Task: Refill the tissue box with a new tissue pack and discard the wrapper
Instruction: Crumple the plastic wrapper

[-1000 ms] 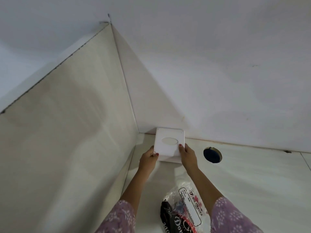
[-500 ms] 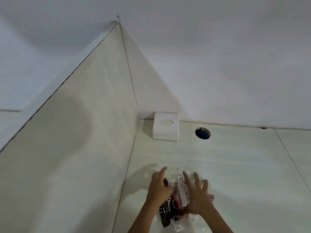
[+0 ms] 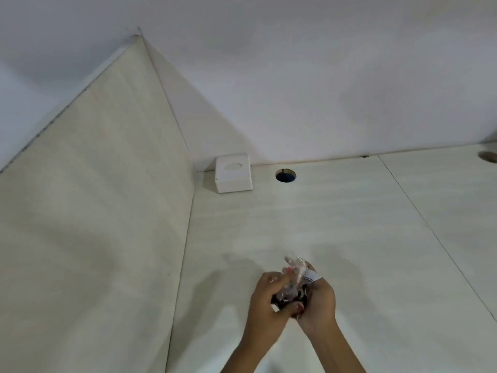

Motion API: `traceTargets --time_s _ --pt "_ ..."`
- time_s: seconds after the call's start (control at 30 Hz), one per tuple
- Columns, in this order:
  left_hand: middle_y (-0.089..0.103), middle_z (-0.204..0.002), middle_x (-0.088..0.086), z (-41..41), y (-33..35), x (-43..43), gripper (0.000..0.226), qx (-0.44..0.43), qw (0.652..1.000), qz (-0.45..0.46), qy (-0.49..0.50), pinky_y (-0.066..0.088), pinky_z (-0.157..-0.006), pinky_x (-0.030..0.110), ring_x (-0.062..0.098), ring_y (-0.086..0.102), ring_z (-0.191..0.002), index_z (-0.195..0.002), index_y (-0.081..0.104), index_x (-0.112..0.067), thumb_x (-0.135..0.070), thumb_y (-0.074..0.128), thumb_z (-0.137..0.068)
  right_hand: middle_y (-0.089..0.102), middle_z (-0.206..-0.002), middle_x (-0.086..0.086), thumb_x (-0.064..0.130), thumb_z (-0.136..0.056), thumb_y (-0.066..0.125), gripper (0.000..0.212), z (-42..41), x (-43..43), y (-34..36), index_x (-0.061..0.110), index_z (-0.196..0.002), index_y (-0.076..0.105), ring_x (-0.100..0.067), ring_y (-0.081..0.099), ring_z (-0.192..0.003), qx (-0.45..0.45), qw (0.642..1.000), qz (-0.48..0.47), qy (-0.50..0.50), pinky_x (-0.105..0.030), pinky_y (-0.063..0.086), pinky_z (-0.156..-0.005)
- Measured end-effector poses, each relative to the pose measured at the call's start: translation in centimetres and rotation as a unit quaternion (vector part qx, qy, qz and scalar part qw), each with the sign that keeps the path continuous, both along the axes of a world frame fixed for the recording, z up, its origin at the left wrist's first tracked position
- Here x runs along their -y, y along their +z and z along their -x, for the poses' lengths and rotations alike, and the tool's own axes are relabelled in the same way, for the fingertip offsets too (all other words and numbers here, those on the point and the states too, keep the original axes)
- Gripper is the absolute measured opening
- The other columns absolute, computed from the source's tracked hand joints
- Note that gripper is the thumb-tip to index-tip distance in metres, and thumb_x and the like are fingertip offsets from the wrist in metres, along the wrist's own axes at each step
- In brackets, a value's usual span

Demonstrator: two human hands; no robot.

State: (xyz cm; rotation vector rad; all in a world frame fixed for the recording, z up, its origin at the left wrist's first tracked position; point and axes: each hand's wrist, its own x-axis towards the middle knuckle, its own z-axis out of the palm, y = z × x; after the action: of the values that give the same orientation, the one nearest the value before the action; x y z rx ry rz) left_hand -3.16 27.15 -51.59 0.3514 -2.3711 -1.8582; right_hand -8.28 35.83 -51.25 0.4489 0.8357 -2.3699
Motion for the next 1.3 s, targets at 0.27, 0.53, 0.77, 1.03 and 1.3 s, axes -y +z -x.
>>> traceTargets --time_s 0.27,0.53,0.77,1.03,1.3 --pt "0.052 -0.068 0.004 -4.7 -0.5 -6.3 0.031 -0.006 0.997 -0.061 0.046 0.043 -0.051 0.013 0.008 0.051 -0.058 -0.061 0.052 -0.017 0.01 0.055 -0.076 0.059 -0.069 -0.004 0.0 -0.076 0.067 0.018 -7.7 -5.4 1.9 0.009 -0.081 0.053 -0.016 0.06 -0.062 -0.231 0.906 -0.351 -0.043 -0.024 0.05 -0.058" --pt "0.055 -0.109 -0.017 -9.4 -6.5 -10.5 0.045 0.062 0.983 -0.076 -0.153 0.043 -0.082 0.009 -0.005 0.056 -0.098 -0.085 0.061 -0.044 -0.001 0.051 -0.074 0.06 -0.083 -0.01 -0.008 -0.081 0.054 0.026 -13.9 -15.1 -8.2 0.017 -0.081 0.058 -0.013 0.06 -0.076 -0.049 0.803 -0.51 -0.305 -0.007 0.047 -0.058" --pt "0.059 -0.082 -0.017 -9.1 -20.7 -16.1 0.03 0.204 0.942 -0.028 -0.266 0.042 -0.067 0.002 0.0 0.055 -0.077 -0.077 0.06 -0.031 -0.004 0.05 -0.081 0.056 -0.069 -0.014 0.002 -0.083 0.037 0.018 -15.9 -19.3 -25.8 0.004 -0.082 0.055 -0.033 0.051 -0.066 0.064 0.739 -0.657 -0.134 -0.042 0.046 -0.064" --pt "0.061 -0.11 -0.001 -6.6 -33.7 -17.6 0.022 0.152 0.944 0.066 -0.284 0.036 -0.08 0.003 0.005 0.05 -0.097 -0.094 0.062 -0.017 -0.003 0.051 -0.08 -0.01 -0.155 -0.014 0.026 -0.087 0.047 0.075 -17.9 -24.9 -51.8 0.019 -0.145 0.0 -0.052 -0.008 -0.137 0.079 0.699 -0.632 0.327 -0.061 0.003 -0.113" --pt "0.061 -0.104 -0.007 -9.1 -25.4 -17.5 0.028 0.149 0.937 0.033 -0.315 0.038 -0.085 0.006 0.005 0.054 -0.103 -0.086 0.058 -0.031 -0.004 0.051 -0.083 0.032 -0.147 -0.023 0.035 -0.075 0.06 0.066 -19.2 -26.2 -41.5 0.036 -0.136 0.034 -0.041 0.025 -0.136 0.05 0.679 -0.687 0.253 -0.048 0.029 -0.107"
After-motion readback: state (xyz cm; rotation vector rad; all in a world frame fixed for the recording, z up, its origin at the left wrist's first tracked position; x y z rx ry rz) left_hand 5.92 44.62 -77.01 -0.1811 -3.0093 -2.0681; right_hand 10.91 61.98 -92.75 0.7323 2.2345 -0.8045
